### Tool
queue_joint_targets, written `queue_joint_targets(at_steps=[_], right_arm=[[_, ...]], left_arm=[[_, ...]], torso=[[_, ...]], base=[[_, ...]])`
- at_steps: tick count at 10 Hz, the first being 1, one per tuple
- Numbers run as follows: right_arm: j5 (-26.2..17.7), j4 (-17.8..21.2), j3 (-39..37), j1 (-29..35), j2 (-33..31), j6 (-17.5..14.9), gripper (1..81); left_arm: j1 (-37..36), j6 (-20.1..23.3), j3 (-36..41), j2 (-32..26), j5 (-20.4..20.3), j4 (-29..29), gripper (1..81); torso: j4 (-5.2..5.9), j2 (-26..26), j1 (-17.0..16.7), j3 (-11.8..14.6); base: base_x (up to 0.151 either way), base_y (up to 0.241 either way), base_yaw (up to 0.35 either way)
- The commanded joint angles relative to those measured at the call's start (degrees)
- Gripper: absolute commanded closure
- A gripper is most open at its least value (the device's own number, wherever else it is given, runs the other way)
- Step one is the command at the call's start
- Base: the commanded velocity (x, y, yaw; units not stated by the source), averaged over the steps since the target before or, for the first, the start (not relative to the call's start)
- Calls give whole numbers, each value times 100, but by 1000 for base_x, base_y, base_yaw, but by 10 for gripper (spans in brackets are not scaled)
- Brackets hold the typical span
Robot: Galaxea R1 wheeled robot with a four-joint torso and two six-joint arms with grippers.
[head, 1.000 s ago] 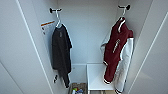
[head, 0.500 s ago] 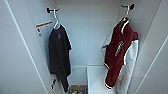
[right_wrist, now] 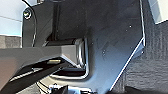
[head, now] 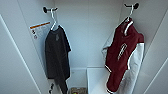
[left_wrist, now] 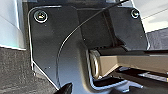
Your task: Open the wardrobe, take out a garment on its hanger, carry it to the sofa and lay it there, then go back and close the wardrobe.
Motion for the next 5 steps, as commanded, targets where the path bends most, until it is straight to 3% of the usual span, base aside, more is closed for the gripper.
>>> queue_joint_targets(at_steps=[1,5], right_arm=[[-333,-46,13,179,17,-13,10],[-333,-55,5,170,24,-21,10]], left_arm=[[-163,20,16,-8,317,39,10],[-172,11,16,-8,317,38,10]], torso=[[0,0,0,0],[0,0,2,0]], base=[[78,0,0],[0,0,0]])
